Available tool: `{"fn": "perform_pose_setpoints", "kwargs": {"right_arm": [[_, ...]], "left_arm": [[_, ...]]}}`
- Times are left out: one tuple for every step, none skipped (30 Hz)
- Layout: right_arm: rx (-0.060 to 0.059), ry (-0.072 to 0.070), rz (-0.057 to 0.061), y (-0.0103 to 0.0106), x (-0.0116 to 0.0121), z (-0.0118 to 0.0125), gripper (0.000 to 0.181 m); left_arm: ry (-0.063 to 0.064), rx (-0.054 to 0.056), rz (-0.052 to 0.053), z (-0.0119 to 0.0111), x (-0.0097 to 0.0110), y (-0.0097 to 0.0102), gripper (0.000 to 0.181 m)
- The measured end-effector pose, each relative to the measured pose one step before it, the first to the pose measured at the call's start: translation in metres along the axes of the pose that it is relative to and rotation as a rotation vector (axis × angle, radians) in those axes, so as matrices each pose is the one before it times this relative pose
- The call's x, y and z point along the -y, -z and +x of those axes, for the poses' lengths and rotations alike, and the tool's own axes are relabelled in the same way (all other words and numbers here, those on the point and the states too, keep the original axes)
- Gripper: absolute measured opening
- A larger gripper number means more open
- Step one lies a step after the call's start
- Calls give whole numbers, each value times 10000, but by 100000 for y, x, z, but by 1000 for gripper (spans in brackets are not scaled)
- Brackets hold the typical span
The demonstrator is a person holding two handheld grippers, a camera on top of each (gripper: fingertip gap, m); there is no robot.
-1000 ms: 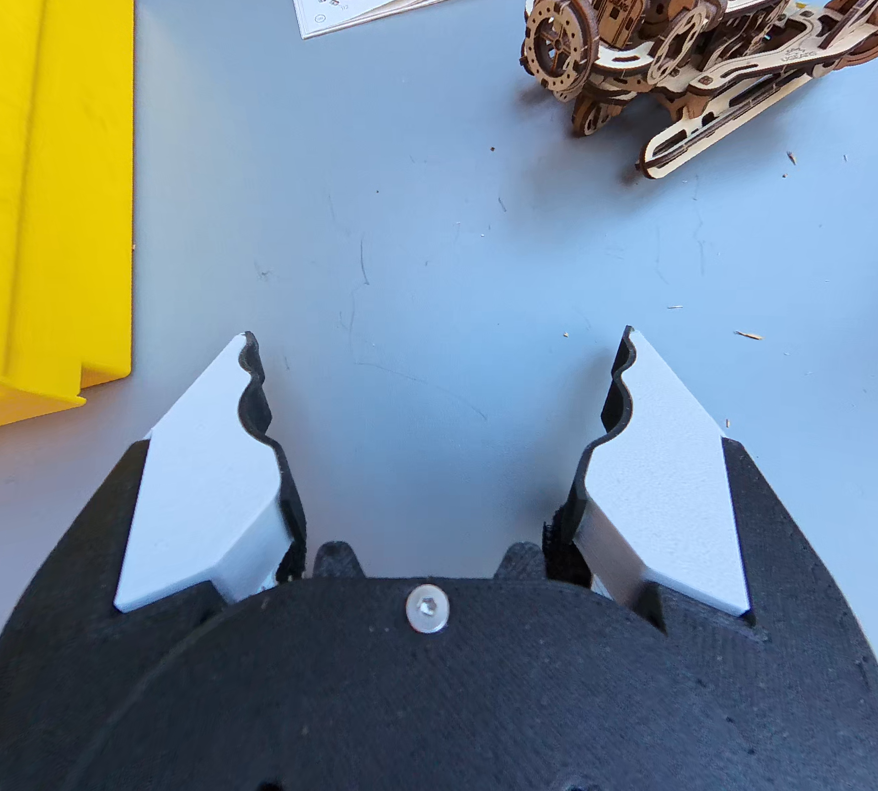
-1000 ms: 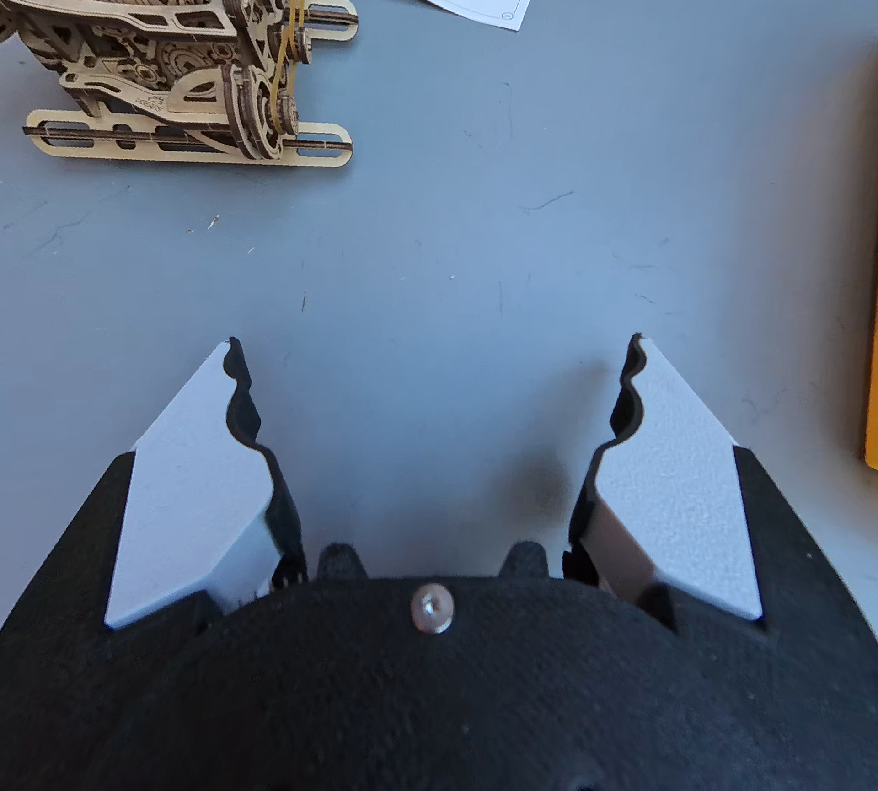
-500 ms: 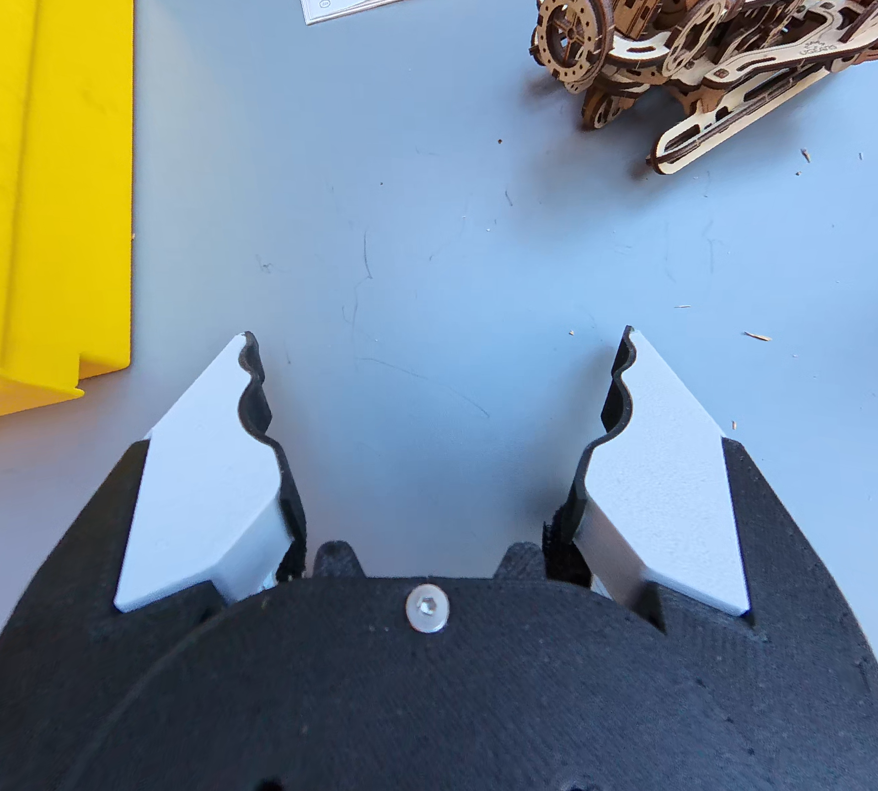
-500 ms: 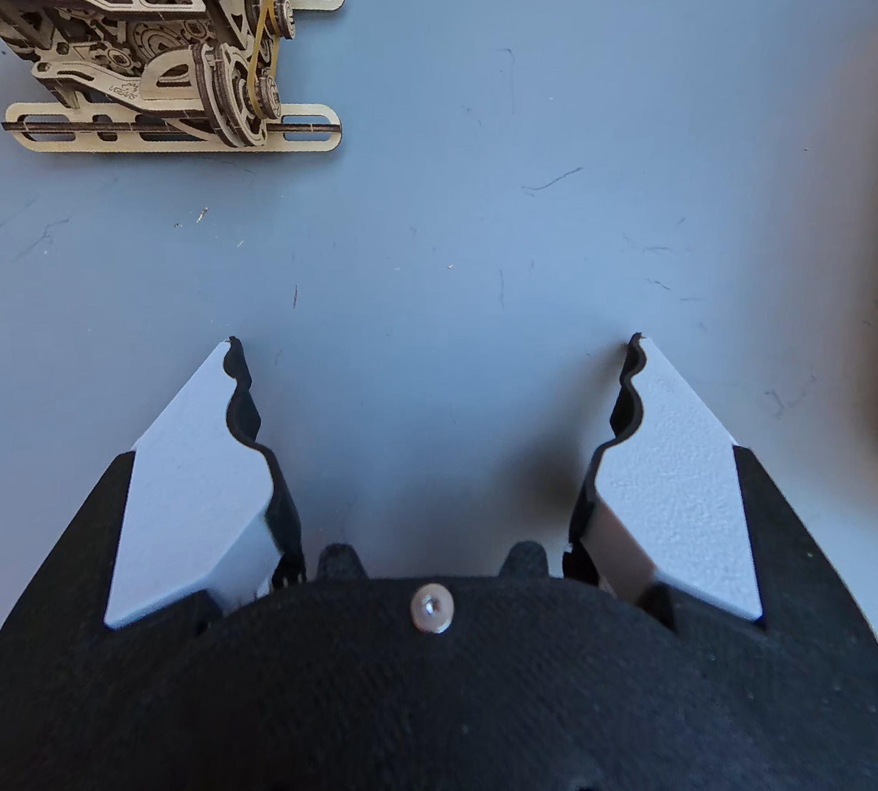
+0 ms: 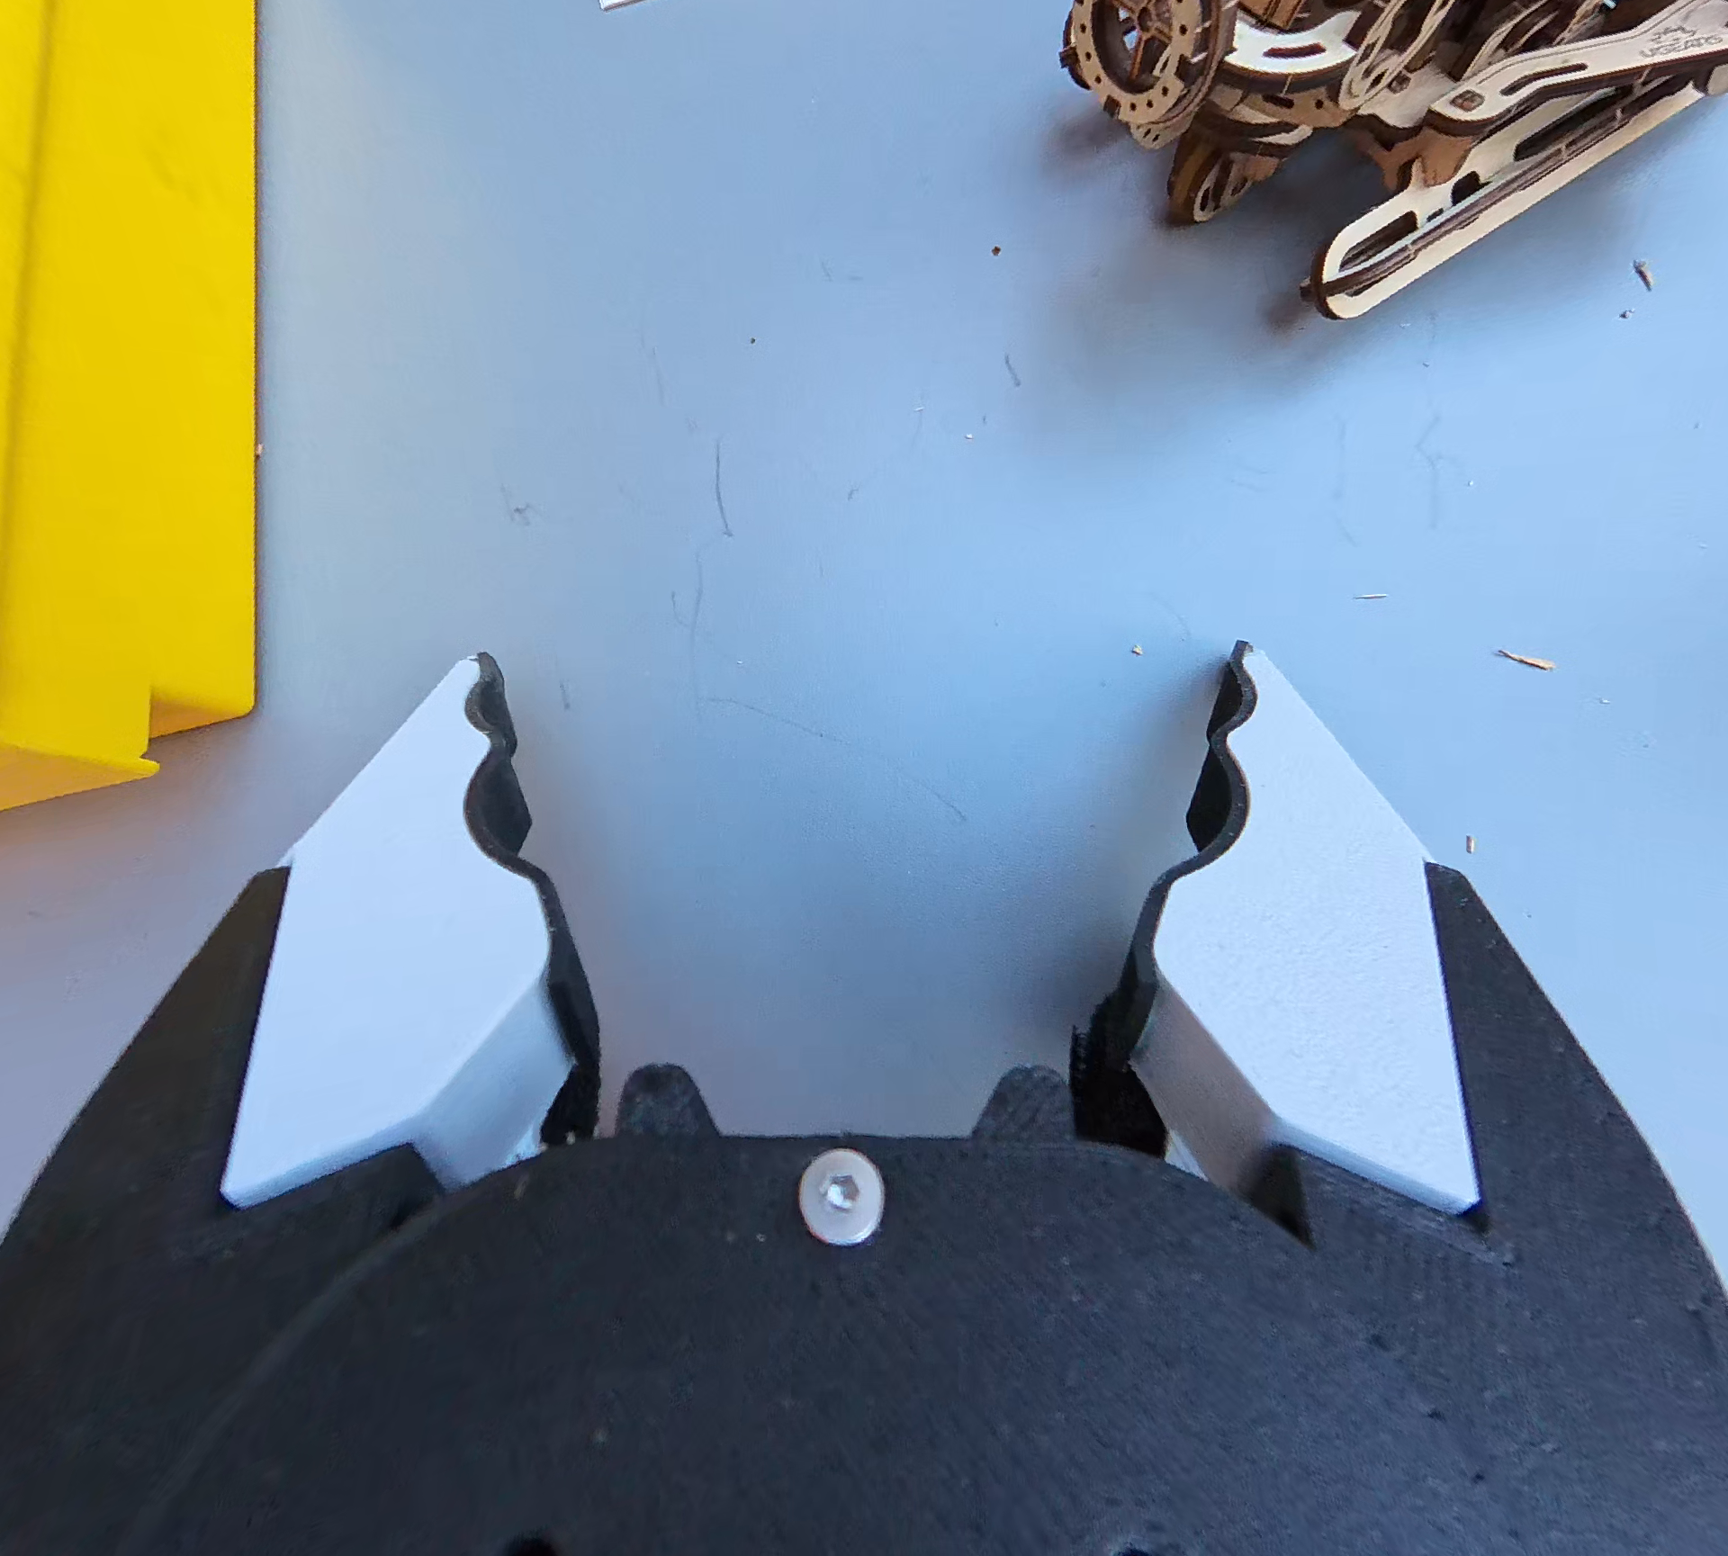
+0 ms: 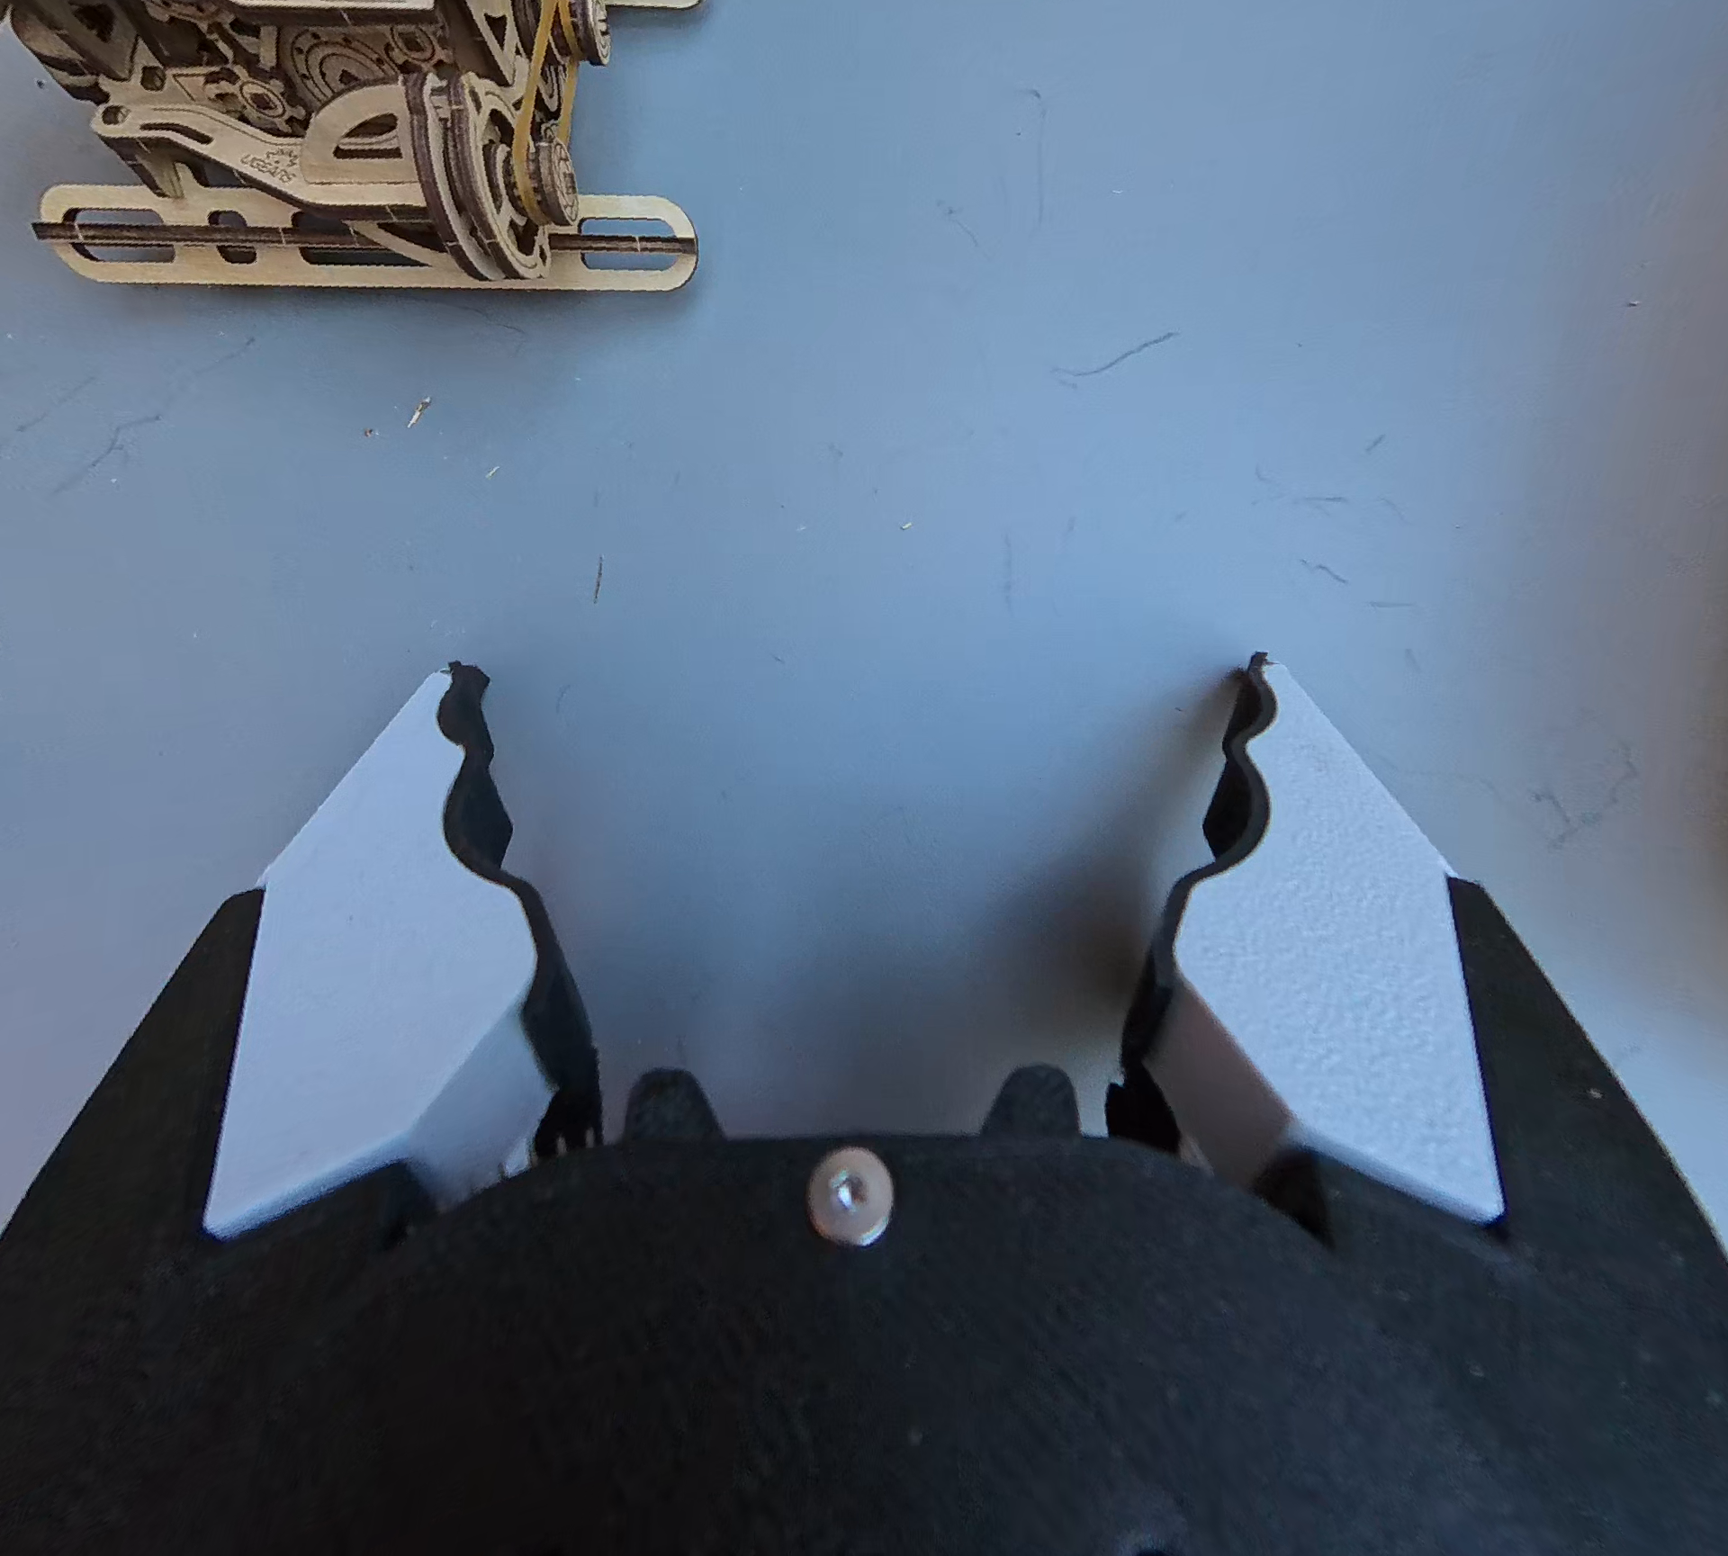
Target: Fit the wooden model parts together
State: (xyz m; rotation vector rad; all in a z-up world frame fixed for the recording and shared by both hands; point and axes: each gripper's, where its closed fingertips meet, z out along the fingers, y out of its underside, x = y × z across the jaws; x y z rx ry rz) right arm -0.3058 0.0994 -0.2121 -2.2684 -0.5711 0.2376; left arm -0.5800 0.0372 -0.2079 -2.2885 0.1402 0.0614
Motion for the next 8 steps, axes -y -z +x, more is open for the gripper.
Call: {"fn": "perform_pose_setpoints", "kwargs": {"right_arm": [[10, 23, -15, -13, -13, -19, 152], [4, 1, 2, -1, 3, -5, 152], [4, 1, -1, -6, 5, 0, 152], [0, 2, 0, 13, 1, -3, 152], [-2, 3, 0, -4, 4, -4, 152], [-4, 1, 1, 6, -4, 2, 152], [-9, -3, 11, 22, 14, 10, 151], [10, 7, 36, 32, 52, -19, 150]], "left_arm": [[14, -34, -14, 26, -11, -19, 143], [27, -55, -25, 35, -31, -25, 143], [43, -69, -40, 33, -43, -43, 143], [39, -87, -46, 65, -49, -52, 143], [25, -85, -35, 73, -44, -31, 143], [10, -61, -19, 50, -12, -21, 143], [-9, -52, 1, 85, 11, -9, 143], [-23, -102, 54, 224, 123, 7, 144]]}}
